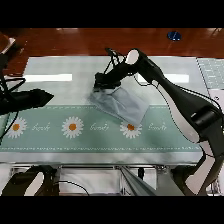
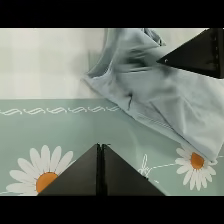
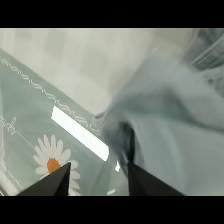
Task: Fold the shirts.
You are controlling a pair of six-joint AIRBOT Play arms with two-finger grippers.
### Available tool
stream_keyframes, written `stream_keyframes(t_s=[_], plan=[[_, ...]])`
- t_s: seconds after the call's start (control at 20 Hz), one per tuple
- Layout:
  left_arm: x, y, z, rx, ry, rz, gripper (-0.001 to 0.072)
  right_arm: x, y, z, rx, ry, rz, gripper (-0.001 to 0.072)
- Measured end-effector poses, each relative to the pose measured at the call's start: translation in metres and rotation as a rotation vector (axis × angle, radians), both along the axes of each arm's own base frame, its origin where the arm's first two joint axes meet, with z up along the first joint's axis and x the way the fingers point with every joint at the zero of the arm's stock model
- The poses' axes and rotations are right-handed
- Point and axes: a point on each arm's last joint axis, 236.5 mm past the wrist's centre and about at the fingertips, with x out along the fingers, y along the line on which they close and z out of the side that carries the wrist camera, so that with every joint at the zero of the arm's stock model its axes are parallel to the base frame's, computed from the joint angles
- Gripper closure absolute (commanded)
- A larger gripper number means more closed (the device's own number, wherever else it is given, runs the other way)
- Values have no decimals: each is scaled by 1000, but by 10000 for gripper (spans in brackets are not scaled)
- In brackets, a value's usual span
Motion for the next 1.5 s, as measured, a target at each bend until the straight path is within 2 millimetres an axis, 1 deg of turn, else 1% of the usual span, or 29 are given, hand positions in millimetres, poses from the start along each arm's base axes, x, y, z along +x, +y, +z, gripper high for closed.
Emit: stream_keyframes(t_s=[0.05, 0.1, 0.15, 0.2, 0.3, 0.35, 0.4, 0.45, 0.5, 0.55, 0.6, 0.65, 0.7, 0.75, 0.8, 0.85, 0.9, 1.0, 1.15, 1.3, 1.4, 1.45, 1.5], plan=[[1, 1, -1, 0, 0, 4, 686, 2, -6, 6, 5, -1, 0, 297], [3, 1, -2, 0, -1, 9, 687, 4, -17, 16, 7, -2, 0, 297], [5, 2, -4, 0, 1, 12, 687, 6, -33, 29, 3, -8, -2, 297], [6, 2, -5, 0, 4, 13, 687, 9, -56, 46, -13, -24, -9, 298], [7, 3, -7, 0, 7, 16, 686, 11, -115, 81, -94, -83, -36, 299], [7, 3, -8, 0, 8, 17, 687, 7, -153, 97, -172, -119, -64, 299], [8, 3, -8, 0, 9, 17, 686, -1, -190, 110, -255, -148, -108, 299], [8, 3, -8, 0, 7, 19, 686, -11, -223, 119, -328, -169, -171, 299], [9, 3, -8, 0, 7, 19, 686, -23, -255, 123, -394, -190, -255, 299], [9, 3, -8, 0, 8, 19, 686, -36, -281, 120, -447, -201, -342, 299], [9, 3, -8, 0, 7, 20, 686, -53, -302, 109, -480, -199, -435, 299], [9, 3, -8, 0, 7, 20, 687, -69, -316, 93, -491, -186, -523, 299], [9, 4, -8, 0, 7, 20, 686, -85, -327, 69, -486, -161, -615, 299], [9, 4, -8, 0, 7, 20, 687, -98, -331, 44, -467, -130, -685, 299], [9, 4, -8, 0, 7, 20, 687, -110, -328, 17, -425, -89, -740, 299], [9, 3, -8, -1, 8, 20, 686, -121, -320, -6, -375, -39, -770, 299], [9, 4, -9, 0, 9, 20, 687, -127, -311, -25, -324, 5, -793, 299], [9, 4, -10, -1, 12, 20, 686, -134, -292, -55, -251, 85, -793, 299], [10, 4, -12, -2, 20, 20, 686, -131, -264, -82, -161, 185, -751, 299], [11, 3, -15, -5, 29, 20, 686, -121, -242, -98, -103, 258, -699, 299], [12, 3, -17, -6, 36, 20, 686, -111, -229, -103, -62, 295, -666, 312], [12, 3, -18, -7, 39, 20, 686, -106, -222, -104, -44, 307, -640, 403], [12, 3, -19, -7, 43, 20, 686, -100, -218, -105, -34, 308, -617, 578]])
